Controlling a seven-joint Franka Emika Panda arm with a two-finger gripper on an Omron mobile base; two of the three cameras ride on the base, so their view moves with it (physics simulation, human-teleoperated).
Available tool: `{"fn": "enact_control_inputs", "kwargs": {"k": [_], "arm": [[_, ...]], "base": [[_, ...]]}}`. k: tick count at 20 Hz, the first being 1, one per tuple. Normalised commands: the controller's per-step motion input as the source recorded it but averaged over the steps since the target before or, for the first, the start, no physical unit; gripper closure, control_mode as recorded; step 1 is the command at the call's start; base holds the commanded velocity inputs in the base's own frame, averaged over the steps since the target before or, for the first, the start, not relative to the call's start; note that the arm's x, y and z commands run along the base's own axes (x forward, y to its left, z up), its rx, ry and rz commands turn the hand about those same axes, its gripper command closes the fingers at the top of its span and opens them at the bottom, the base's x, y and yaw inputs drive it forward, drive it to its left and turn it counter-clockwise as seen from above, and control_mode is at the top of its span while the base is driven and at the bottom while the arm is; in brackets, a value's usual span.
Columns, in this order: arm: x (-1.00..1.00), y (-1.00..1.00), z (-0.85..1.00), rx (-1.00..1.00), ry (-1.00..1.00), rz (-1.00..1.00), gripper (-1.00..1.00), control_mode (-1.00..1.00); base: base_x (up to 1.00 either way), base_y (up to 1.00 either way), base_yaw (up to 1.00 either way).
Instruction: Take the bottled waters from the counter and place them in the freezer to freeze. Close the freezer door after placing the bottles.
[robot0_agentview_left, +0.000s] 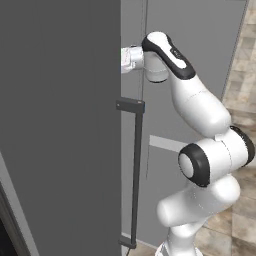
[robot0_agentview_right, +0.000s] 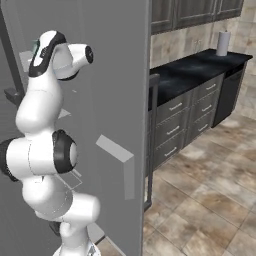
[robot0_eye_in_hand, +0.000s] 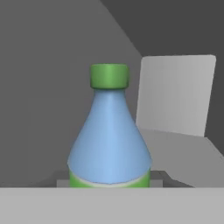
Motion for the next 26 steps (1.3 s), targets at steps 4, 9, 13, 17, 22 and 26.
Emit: {"fn": "enact_control_inputs", "kwargs": {"k": [4,9,13,17,22,26], "arm": [[0.53,0.27,0.10,-0.01,0.00,0.03,1.00,-1.00],[0.53,0.27,0.00,-0.02,-0.02,0.05,1.00,-1.00],[0.38,0.51,0.11,-0.04,-0.02,0.00,1.00,-1.00],[0.50,0.39,0.12,-0.01,0.00,0.00,1.00,-1.00],[0.66,0.03,0.02,0.00,0.01,0.00,1.00,-1.00],[0.62,0.00,0.00,0.00,0.00,-0.01,1.00,-1.00]], "base": [[0.00,0.00,0.00],[0.00,0.00,0.00],[0.00,0.00,0.00],[0.00,0.00,0.00],[0.00,0.00,0.00],[0.00,0.00,0.00]]}}
